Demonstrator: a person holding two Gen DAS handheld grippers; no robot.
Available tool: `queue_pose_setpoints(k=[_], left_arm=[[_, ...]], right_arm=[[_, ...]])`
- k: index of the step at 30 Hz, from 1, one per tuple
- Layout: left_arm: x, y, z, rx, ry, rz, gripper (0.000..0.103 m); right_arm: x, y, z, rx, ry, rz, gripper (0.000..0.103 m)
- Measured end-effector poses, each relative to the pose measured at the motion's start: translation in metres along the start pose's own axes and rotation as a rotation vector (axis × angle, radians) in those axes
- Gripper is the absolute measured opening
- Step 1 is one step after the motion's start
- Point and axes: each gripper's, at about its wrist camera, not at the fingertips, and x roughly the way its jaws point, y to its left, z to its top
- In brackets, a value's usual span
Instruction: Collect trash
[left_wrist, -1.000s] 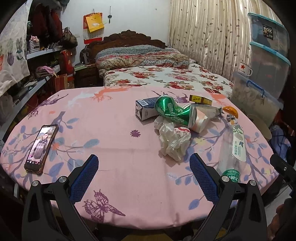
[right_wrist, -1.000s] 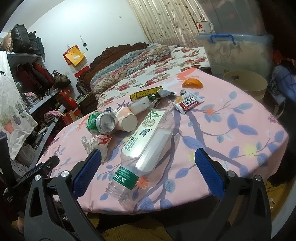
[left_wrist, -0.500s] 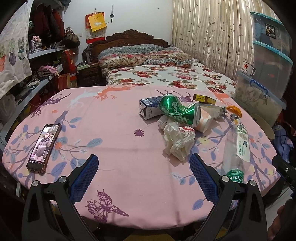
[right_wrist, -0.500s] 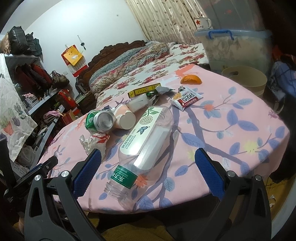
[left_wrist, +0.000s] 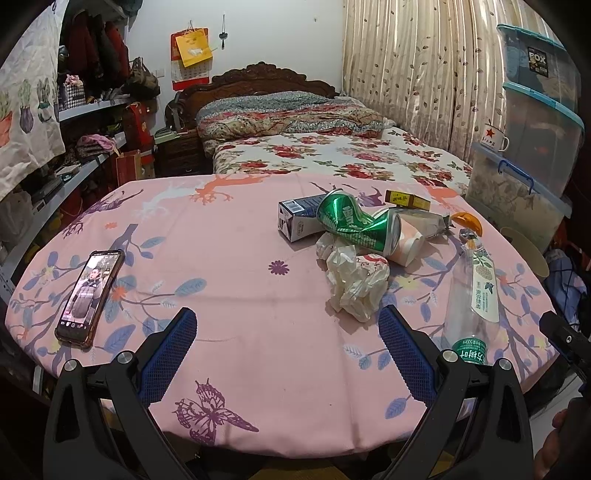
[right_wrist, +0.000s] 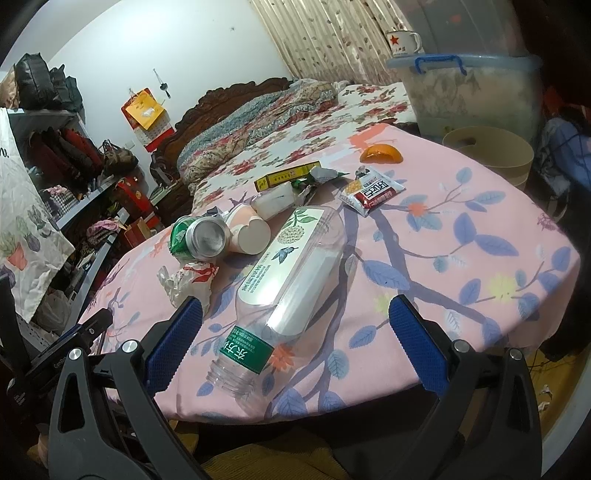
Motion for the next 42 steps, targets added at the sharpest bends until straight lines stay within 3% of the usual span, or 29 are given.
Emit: queue_pose_setpoints(k=[31, 42], left_arm=[[-0.026, -0.007, 0.003, 0.043, -0.135, 0.032, 0.094], [-0.027, -0.009, 0.002, 0.050, -0.140, 0.029, 0.094]], right_arm=[[0.000, 0.007, -0.002, -0.010, -0.004, 0.008, 0.100], [-0.001, 0.008, -0.001, -0.009, -0.004, 0.008, 0.099]])
